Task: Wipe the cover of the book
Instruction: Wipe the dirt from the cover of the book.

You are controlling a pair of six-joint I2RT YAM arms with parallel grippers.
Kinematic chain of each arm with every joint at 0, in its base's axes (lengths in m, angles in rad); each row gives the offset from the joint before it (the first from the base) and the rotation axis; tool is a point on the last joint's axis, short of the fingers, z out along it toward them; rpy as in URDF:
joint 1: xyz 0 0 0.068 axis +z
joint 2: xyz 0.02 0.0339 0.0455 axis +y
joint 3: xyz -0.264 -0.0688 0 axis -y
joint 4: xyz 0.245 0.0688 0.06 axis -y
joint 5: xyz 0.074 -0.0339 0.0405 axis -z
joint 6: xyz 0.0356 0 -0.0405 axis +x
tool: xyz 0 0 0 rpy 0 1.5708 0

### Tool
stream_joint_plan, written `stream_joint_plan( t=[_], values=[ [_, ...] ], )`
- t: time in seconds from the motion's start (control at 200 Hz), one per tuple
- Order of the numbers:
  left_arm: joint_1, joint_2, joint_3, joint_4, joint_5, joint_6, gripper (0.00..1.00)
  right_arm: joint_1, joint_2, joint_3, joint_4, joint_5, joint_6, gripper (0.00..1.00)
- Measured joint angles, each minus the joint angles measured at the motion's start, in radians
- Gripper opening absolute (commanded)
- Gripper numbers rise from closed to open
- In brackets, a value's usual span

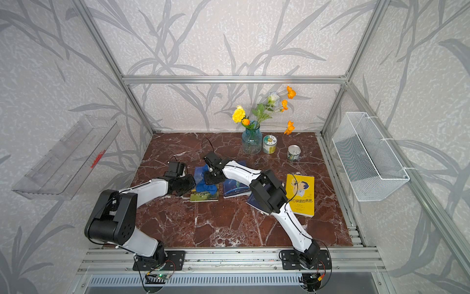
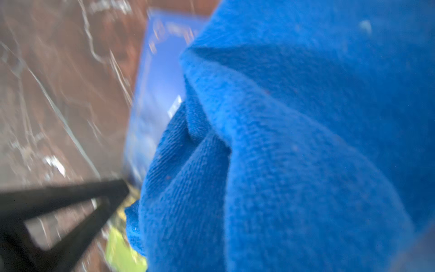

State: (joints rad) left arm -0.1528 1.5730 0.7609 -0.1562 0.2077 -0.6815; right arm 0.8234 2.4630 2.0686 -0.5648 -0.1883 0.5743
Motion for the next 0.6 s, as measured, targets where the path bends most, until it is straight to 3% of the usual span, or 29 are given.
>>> stream_joint_plan(
  t=[0.16, 0.28, 0.6],
  values=[
    [0.0, 0.005, 0.003, -0.001, 0.0, 0.0, 0.1, -0.002, 0.161, 0.28, -0.094, -0.003, -0.004, 0.0],
    [-0.001, 0.005, 0.004, -0.001, 0.0, 0.0, 0.09, 0.005, 0.168, 0.293, -0.109, 0.006, -0.014, 0.0],
    [-0.002, 0.007, 0.009, -0.006, 0.0, 0.0, 0.09, 0.062, -0.19, -0.325, 0.081, 0.016, 0.015, 0.0]
  ],
)
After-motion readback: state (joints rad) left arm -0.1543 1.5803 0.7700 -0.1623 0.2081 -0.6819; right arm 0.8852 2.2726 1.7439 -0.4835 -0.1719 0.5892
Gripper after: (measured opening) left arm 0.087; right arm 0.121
